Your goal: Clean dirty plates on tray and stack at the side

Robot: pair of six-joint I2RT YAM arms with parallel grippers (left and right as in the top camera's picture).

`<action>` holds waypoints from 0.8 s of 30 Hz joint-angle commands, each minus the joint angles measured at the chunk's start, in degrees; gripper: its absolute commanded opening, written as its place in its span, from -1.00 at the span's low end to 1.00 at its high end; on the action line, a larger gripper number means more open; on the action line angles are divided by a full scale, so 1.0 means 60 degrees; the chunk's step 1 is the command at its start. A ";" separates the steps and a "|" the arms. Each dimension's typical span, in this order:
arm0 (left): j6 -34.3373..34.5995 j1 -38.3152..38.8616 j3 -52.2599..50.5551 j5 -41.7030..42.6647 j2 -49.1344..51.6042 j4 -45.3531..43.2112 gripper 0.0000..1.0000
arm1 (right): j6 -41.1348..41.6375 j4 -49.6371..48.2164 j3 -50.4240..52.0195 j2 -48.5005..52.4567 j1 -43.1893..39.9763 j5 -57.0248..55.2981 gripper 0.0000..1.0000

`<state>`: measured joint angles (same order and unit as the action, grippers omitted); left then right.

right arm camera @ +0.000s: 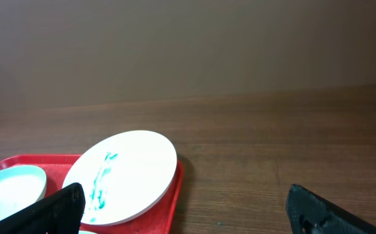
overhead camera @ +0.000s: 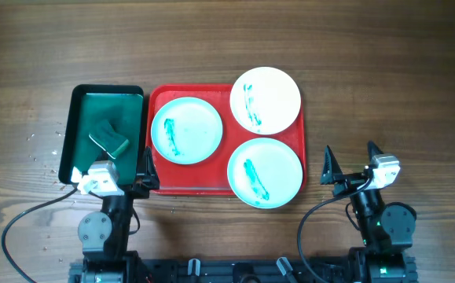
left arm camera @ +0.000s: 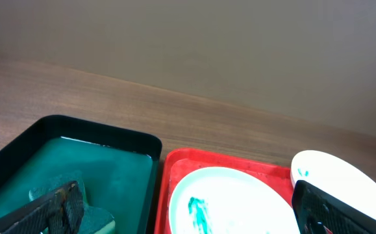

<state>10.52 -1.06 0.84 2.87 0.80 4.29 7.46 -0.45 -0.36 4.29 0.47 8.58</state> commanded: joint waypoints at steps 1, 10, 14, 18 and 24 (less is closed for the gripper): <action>-0.0186 0.0080 -0.0087 0.0047 0.0015 -0.0007 1.00 | 0.0069 -0.0044 0.0007 0.0062 0.0055 0.0142 0.99; -0.0189 0.0080 -0.0087 0.0044 0.0015 -0.0015 1.00 | 0.0007 -0.0026 0.0007 0.0062 0.0055 -0.0036 0.99; -0.0186 0.0080 -0.0087 0.0047 0.0015 -0.0015 1.00 | 0.0018 -0.0018 0.0007 0.0062 0.0055 -0.0040 0.99; -0.0171 0.0080 -0.0087 0.0124 0.0055 -0.0011 1.00 | 0.0011 -0.0200 0.0007 0.0062 0.0055 -0.0040 0.99; -0.0113 0.0080 -0.0084 0.0124 0.0127 -0.0055 1.00 | 0.0812 -0.0954 0.0007 0.0066 0.0055 0.0423 0.99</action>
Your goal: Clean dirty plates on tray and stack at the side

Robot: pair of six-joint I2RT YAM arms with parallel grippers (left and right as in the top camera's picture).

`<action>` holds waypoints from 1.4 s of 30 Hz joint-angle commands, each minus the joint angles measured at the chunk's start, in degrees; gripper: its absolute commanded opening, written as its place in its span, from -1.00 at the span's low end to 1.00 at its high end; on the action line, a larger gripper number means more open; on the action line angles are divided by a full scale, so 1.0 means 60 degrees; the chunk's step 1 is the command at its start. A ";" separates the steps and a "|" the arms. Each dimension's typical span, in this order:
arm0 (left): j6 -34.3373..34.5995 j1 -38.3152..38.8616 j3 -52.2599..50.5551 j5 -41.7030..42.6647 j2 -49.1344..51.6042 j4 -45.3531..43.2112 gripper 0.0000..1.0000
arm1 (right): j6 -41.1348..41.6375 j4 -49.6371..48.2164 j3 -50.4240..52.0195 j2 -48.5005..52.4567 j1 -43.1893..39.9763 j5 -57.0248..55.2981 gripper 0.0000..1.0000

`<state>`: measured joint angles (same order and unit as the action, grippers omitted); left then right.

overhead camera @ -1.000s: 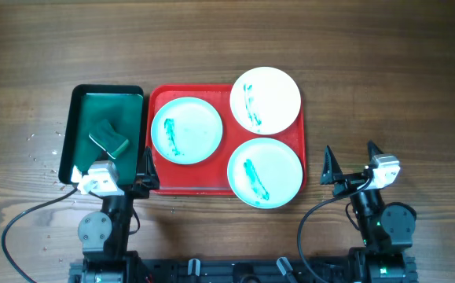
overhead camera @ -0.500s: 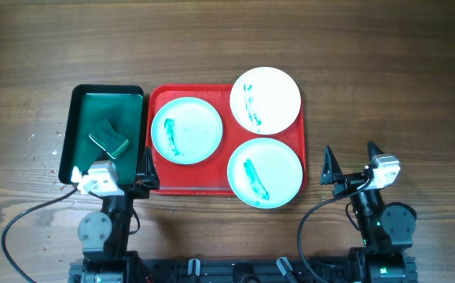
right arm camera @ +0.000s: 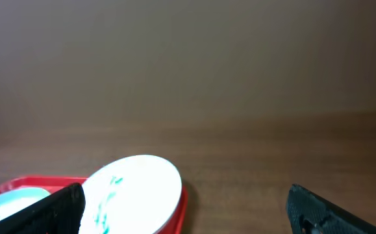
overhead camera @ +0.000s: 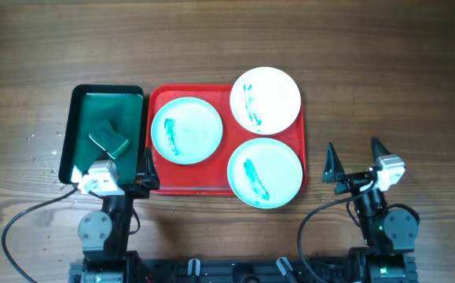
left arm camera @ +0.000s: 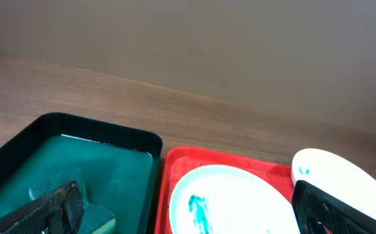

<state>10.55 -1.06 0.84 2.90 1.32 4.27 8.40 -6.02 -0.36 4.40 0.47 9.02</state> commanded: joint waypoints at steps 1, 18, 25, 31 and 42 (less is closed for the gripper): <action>-0.0113 0.0080 -0.0076 0.0120 0.0040 -0.0117 1.00 | 0.0743 -0.0026 -0.0018 0.0047 0.0055 0.0492 1.00; 0.0885 0.0080 0.5093 0.0331 0.2503 0.2973 1.00 | 0.0346 0.4408 -0.7548 0.6120 0.0055 0.1319 0.99; 0.0896 0.0080 0.8925 -0.0131 0.6371 0.6386 0.99 | -0.0091 0.7471 -1.0783 0.8958 0.0055 0.1708 1.00; 0.0892 0.0080 1.3041 0.0361 1.0269 1.0244 1.00 | -0.0189 1.0499 -1.3311 1.1187 0.0051 0.1712 1.00; 0.0892 0.0080 1.4032 0.2623 1.3045 1.1009 1.00 | -0.0302 0.9912 -1.3631 1.2925 0.0550 0.2725 0.94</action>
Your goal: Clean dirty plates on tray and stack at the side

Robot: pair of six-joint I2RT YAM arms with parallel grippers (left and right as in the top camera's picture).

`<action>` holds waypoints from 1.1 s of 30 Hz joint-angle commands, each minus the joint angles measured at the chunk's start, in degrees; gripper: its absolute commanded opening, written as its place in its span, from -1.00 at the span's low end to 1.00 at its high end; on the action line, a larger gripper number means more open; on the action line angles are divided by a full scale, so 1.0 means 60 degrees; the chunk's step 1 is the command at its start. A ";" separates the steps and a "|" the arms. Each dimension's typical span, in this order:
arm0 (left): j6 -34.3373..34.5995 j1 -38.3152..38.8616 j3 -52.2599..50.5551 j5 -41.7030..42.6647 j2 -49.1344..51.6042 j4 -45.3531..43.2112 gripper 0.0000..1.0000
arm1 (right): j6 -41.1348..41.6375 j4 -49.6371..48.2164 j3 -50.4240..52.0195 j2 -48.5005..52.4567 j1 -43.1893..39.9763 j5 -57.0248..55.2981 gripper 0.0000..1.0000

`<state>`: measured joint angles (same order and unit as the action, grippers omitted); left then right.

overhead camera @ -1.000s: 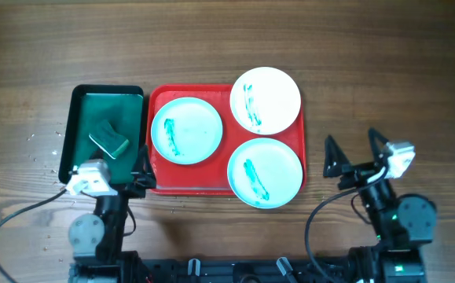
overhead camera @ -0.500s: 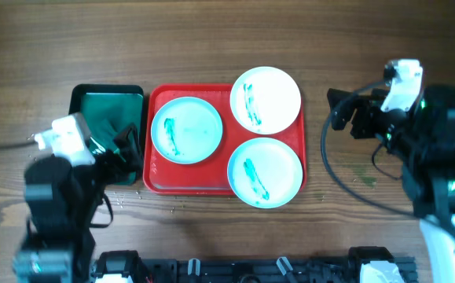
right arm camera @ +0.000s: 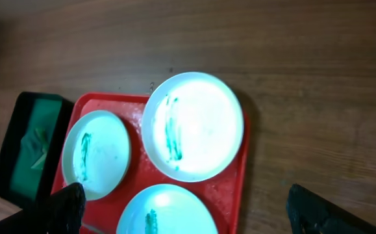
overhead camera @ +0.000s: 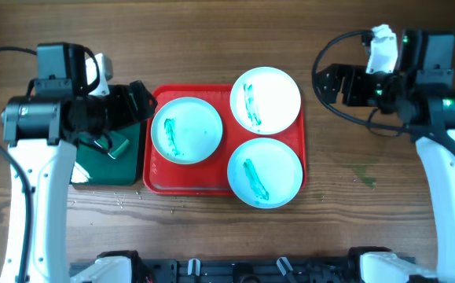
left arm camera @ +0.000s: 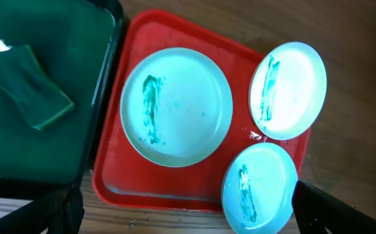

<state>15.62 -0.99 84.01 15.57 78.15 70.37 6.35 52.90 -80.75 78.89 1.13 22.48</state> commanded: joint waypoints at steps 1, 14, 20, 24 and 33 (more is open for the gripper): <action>0.0044 0.0069 0.0171 0.0506 0.0244 -0.0124 1.00 | 0.0284 0.0146 -0.0240 0.0845 0.0918 0.0382 0.90; 0.4477 -0.0597 0.0160 -0.3938 0.0291 0.1107 0.58 | 0.3748 -0.1945 -0.0495 0.4685 0.5195 -0.1504 0.07; 0.4470 -0.1162 0.0160 -0.4186 0.0776 0.1137 0.62 | 0.4495 -0.2728 -0.0499 0.6036 0.6098 -0.2758 -0.13; 0.4466 -0.1188 0.0160 -0.4306 0.1344 0.1100 0.62 | 0.4721 -0.3351 -0.0499 0.6568 0.6105 -0.2947 -0.22; 0.4488 -0.1195 0.0076 -0.4430 0.2572 0.0637 0.44 | 0.5009 -0.4025 -0.0503 0.7267 0.6142 -0.2750 -0.44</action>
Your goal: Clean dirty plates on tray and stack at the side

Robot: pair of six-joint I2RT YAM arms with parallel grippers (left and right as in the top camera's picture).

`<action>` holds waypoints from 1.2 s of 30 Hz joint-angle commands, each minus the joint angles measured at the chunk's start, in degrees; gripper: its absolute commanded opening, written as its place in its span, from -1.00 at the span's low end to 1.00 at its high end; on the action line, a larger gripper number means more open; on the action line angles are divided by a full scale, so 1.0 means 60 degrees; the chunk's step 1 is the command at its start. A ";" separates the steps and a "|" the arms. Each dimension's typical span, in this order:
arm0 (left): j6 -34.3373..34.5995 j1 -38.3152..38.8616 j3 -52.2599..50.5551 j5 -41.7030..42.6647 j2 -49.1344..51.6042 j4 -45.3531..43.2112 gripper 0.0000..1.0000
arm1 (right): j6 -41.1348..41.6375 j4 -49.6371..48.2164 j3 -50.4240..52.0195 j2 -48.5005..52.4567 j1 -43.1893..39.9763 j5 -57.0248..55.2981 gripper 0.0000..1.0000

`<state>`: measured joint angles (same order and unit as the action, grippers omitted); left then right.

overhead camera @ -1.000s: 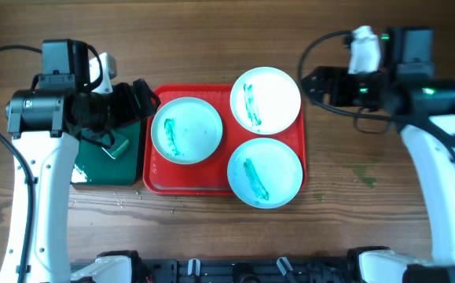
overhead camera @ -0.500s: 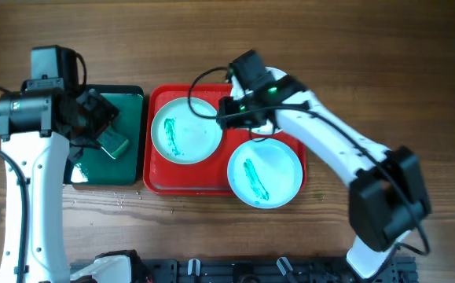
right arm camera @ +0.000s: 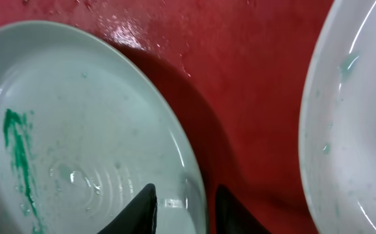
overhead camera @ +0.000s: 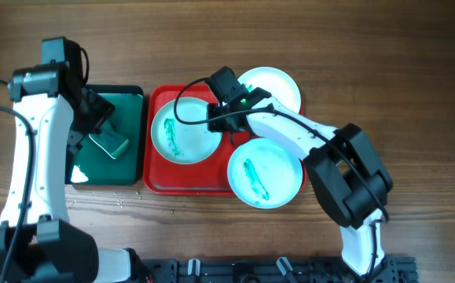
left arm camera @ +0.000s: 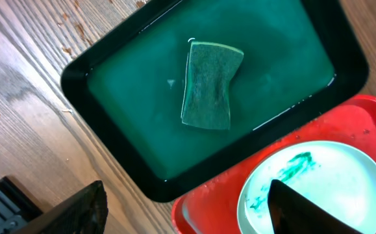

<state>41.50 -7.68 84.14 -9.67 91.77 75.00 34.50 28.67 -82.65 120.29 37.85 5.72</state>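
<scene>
On the red tray lie three white plates smeared with green: the left plate, the back right plate and the front plate. My right gripper is low at the left plate's right rim; in the right wrist view one of its fingers rests on the inside of the left plate and the other lies outside the rim, so the right gripper is shut on it. Over the black tub my left gripper hangs open above the green sponge.
The tub holds green water and stands against the tray's left side. The back right plate lies close to the right gripper. Water drops dot the wood left of the tub. Bare wooden table lies right of the tray.
My right gripper was open, high over the table's back right; now it is down on the left plate's right rim, shut. The left gripper now hangs over the tub and sponge.
Both grippers stood open, low at the table's front edge, for the first two moments. Then both were raised, the left by the tub and the right at the back right. Now the left is over the sponge and the right grips the left plate's rim.
</scene>
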 commanded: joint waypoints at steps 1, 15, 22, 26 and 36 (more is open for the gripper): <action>0.0175 -0.0080 -0.0040 -0.0226 0.0397 -0.0270 0.40 | 0.0361 0.0091 -0.0186 0.0441 0.0022 0.0157 -0.48; 0.1373 -0.0080 -0.2761 -0.1013 0.0838 -0.3880 -0.22 | 0.0506 0.0226 -0.0186 0.0510 0.0022 0.0251 -0.91; 0.0361 -0.0080 -0.4404 -0.1005 0.0845 -0.6229 -0.30 | 0.0503 0.0219 -0.0186 0.0510 0.0022 0.0255 -0.91; 0.0361 -0.0080 -0.4666 -0.1005 0.0874 -0.6910 -0.28 | 0.0499 0.0189 -0.0186 0.0510 0.0022 0.0255 -0.91; 0.0364 -0.0069 -0.4666 -0.0102 0.1661 -0.7176 -0.60 | 0.0506 0.0124 -0.0186 0.0510 0.0022 0.0262 -0.91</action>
<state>44.16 -7.68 56.66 -13.41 100.29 31.83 37.28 29.61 -83.09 121.67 37.85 7.66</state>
